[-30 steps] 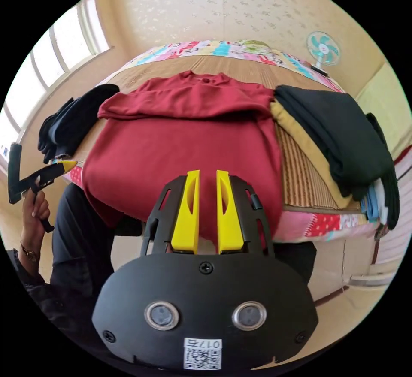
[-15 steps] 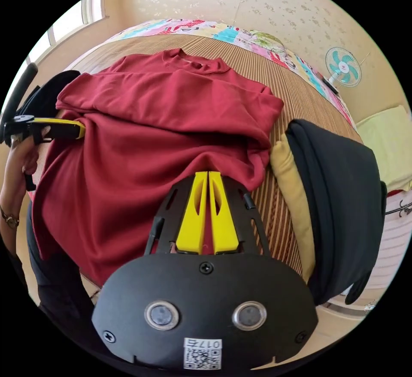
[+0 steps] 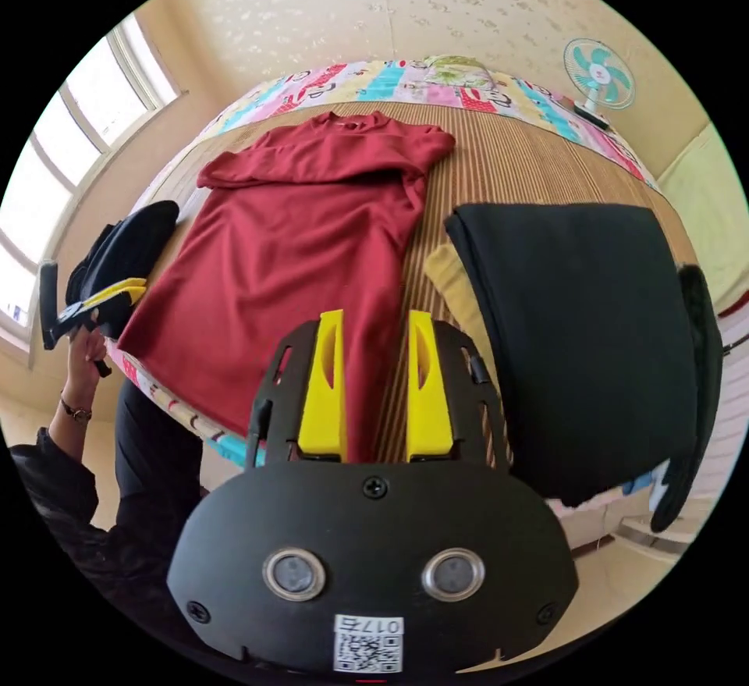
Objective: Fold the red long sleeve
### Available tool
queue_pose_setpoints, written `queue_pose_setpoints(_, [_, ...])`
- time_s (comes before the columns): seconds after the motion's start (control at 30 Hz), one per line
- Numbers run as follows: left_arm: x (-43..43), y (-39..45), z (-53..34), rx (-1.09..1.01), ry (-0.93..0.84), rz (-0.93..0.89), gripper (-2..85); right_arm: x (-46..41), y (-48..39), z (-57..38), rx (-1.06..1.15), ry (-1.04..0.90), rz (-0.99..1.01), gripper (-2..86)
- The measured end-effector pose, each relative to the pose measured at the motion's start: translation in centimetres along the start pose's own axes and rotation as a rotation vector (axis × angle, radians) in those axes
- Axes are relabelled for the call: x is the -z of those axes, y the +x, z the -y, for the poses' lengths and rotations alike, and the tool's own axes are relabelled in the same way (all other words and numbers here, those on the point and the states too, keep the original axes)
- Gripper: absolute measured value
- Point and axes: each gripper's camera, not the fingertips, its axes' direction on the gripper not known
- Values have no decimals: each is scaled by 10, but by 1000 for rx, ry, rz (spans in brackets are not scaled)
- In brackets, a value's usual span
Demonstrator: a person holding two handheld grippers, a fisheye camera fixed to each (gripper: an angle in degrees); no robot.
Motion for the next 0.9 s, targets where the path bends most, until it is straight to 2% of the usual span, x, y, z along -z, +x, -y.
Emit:
queue_pose_setpoints(0.13, [18,-26,-52,140,-26,19,156,-7,1,-91,-56,-62,-92,128])
queue_pose_setpoints(0.2, [15,-44,-70,215,-59,-8,133,-2,10,-116,-126,-12,-38,95])
queue_pose_setpoints(0.23, [17,-47,-73,229,-39,-17,125,5,16,-125,-151,3,39,52])
queue_pose_setpoints(0.27, [22,-55,-74,248,-31,-46,95,9,24,-128,-182,2,127,47])
queue_pose_setpoints(0.3, [21,-63,-71,248,-73,-152,52,12,28,-129,-208,-2,152,45])
queue_pose_setpoints(0.33, [22,-68,-70,268,-82,-207,50,22,35,-131,-240,12,202,42])
queue_pose_setpoints(0.4, [55,-86,-73,298,40,-470,44,50,45,-134,-240,74,311,38])
queue_pose_setpoints(0.47, [92,-93,-76,293,127,-601,43,105,56,-141,-174,183,490,35])
queue_pose_setpoints(0.5, [119,-93,-80,264,170,-635,42,119,57,-143,-143,202,536,35])
queue_pose_setpoints(0.57, [164,-88,-89,185,233,-643,42,175,54,-159,100,266,737,33])
queue_pose_setpoints(0.6, [193,-83,-99,103,261,-651,42,188,54,-165,149,268,774,33])
queue_pose_setpoints(0.67, [226,-75,-117,-21,246,-687,43,234,61,-194,280,304,919,31])
queue_pose_setpoints(0.73, [244,-78,-135,-25,199,-766,44,258,71,-217,318,315,973,31])
queue_pose_setpoints(0.8, [254,-94,-158,124,188,-818,44,268,86,-234,278,328,968,30])
queue_pose_setpoints(0.9, [247,-107,-154,234,202,-810,43,250,120,-232,65,335,951,31])
